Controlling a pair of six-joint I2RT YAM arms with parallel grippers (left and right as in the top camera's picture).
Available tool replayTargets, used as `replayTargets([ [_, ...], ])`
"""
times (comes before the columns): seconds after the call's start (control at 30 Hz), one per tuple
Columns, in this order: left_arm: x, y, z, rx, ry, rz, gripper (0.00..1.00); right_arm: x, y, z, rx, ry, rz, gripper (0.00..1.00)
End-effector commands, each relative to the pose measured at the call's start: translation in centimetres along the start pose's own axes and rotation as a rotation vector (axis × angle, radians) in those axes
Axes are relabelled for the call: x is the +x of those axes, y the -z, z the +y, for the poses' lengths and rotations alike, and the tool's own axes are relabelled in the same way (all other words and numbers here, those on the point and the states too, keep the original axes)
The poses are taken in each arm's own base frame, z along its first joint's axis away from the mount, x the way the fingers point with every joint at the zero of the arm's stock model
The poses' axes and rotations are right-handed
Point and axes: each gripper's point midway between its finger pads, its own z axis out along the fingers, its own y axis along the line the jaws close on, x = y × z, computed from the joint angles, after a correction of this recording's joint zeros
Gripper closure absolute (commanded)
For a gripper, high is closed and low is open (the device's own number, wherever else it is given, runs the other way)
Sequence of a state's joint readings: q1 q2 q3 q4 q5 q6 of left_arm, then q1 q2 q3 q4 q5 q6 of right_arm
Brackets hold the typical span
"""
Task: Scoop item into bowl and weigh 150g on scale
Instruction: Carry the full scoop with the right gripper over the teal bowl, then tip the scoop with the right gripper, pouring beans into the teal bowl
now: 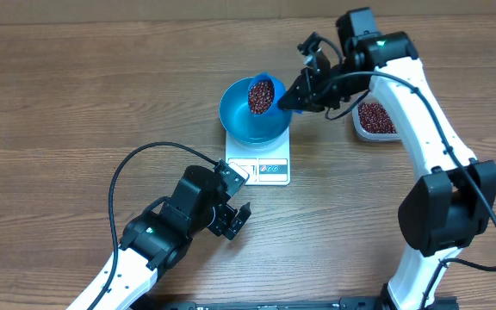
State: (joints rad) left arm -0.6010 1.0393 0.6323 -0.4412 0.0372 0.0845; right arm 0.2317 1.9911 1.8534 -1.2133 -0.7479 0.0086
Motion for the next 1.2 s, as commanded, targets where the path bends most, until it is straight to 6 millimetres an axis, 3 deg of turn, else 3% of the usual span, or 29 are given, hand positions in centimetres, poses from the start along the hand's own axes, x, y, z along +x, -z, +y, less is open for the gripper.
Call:
replayTargets([
  [0.0,0.5,-0.2,0.2,-0.007,-0.011,0.014,0.01,-0.7,-0.7,0.4,0.092,0.047,-0.020,0.96],
  [0.53,0.5,-0.2,0.2,-0.007,-0.011,0.014,0.00,-1.2,-1.3,-1.3,0.272,0.068,-0.043,0.96],
  [0.87,0.5,-0.2,0.2,-0.007,-0.011,0.014,0.00,-1.3,-1.3,-1.3,0.274,0.075,-0.048,0.96],
  [1.17,0.5,-0.2,0.2,-0.007,-0.011,0.014,0.01,-1.1,-2.7,-1.0,0.404,0.116,-0.050,0.96],
])
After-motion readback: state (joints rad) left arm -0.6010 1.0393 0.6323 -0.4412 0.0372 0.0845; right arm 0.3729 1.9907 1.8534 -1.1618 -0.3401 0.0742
